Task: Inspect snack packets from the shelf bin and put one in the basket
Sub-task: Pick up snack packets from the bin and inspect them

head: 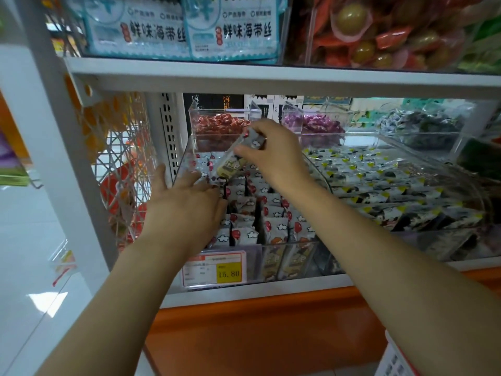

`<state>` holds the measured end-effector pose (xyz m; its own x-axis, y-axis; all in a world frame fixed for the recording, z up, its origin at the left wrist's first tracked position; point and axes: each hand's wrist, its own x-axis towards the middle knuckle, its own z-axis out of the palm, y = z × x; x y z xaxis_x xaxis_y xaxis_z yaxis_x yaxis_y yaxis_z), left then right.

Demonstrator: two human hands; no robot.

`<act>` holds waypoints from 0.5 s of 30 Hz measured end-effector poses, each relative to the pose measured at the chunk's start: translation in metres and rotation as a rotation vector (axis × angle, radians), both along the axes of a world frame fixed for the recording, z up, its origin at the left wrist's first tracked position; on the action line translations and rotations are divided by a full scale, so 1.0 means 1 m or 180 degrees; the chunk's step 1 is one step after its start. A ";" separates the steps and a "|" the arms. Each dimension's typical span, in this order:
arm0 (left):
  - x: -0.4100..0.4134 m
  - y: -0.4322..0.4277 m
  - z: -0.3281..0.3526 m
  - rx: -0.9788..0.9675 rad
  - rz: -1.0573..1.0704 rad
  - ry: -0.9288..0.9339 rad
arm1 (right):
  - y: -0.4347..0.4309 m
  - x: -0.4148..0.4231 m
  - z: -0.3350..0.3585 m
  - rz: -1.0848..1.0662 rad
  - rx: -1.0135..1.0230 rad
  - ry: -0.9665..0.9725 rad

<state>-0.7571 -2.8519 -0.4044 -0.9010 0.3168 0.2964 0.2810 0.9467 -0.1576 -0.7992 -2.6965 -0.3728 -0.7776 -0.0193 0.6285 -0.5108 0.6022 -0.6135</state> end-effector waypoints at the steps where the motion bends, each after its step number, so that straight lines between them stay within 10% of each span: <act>1: 0.001 -0.001 0.001 0.0060 -0.0024 -0.0019 | -0.004 -0.007 0.001 0.0013 0.0263 -0.0064; 15: 0.007 -0.031 -0.002 0.0382 0.0118 -0.0061 | -0.029 -0.043 -0.002 0.0585 0.2050 -0.1139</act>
<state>-0.7506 -2.8828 -0.4059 -0.9172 0.2465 0.3129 0.2474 0.9682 -0.0375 -0.8424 -2.7259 -0.3744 -0.8808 -0.4460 0.1593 -0.4734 0.8219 -0.3166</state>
